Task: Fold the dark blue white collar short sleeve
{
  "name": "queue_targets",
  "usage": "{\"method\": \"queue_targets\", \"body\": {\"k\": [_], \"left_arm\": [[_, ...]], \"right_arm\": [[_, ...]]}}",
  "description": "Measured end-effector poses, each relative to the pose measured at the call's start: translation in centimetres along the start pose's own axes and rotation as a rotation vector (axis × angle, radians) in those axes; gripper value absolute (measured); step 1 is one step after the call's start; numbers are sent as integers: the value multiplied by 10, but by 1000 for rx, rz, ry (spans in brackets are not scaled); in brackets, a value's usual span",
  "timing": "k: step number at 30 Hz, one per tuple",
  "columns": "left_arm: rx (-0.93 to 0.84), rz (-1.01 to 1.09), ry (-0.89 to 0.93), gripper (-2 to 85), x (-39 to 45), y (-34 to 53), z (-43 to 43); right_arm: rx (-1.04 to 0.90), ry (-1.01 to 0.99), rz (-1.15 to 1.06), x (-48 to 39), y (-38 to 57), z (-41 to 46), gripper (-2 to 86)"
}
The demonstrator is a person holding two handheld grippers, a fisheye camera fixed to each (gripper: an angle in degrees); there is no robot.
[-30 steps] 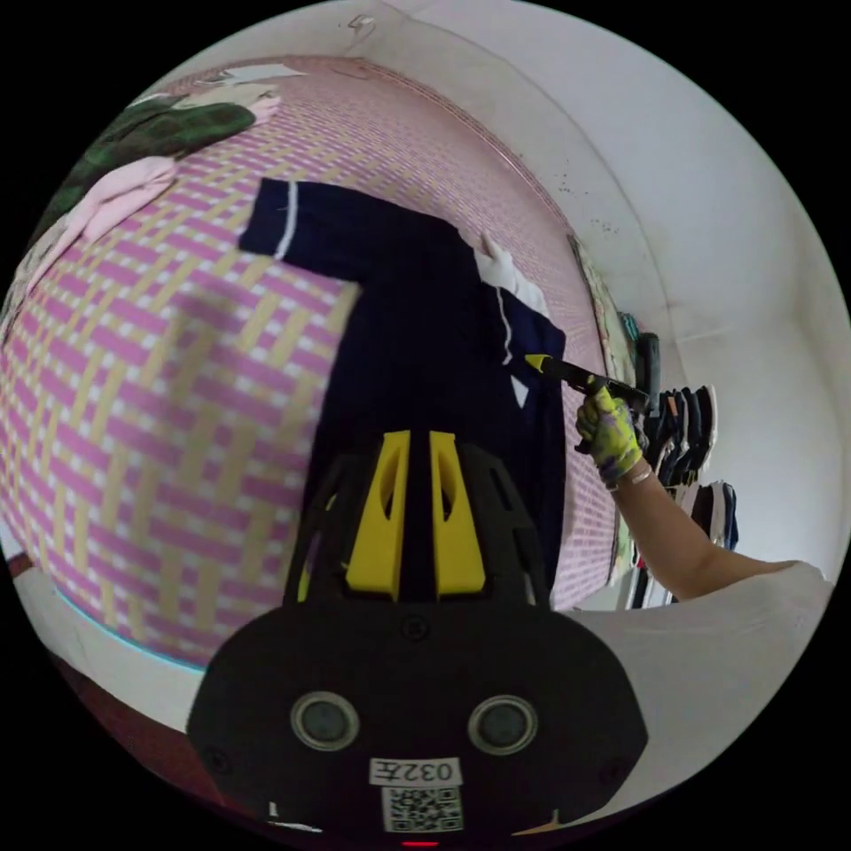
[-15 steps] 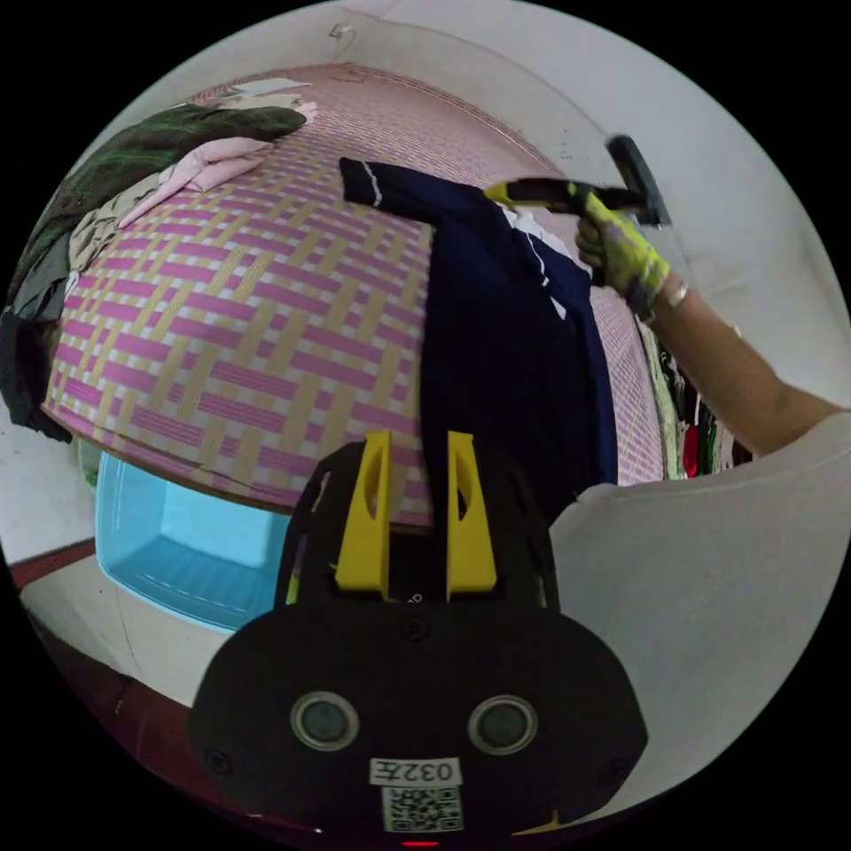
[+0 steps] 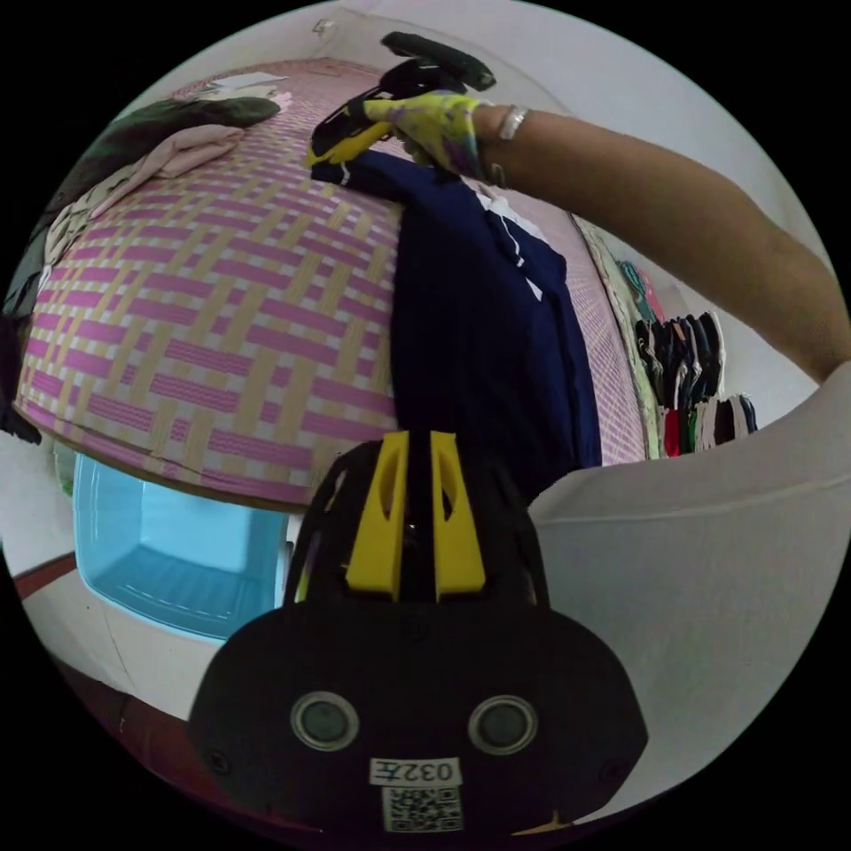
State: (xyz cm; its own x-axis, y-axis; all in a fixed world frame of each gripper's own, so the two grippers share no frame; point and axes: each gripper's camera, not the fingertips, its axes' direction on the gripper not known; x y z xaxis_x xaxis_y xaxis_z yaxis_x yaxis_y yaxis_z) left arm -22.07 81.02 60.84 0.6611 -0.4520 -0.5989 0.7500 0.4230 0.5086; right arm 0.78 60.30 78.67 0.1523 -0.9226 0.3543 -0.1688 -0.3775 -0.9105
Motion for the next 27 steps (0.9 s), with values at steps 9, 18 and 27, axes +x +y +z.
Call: {"method": "queue_targets", "body": {"k": [9, 18, 27], "left_arm": [[-16, 43, -8, -9, 13, -2, -6], [-31, 301, 23, -9, 91, -19, -44], [-248, 322, 14, -9, 134, -28, 43]], "right_arm": [[53, -197, 130, 44, 12, -9, -2], [650, -715, 423, 207, 189, -103, -5], [761, -723, 880, 328, 402, -13, -5]]}}
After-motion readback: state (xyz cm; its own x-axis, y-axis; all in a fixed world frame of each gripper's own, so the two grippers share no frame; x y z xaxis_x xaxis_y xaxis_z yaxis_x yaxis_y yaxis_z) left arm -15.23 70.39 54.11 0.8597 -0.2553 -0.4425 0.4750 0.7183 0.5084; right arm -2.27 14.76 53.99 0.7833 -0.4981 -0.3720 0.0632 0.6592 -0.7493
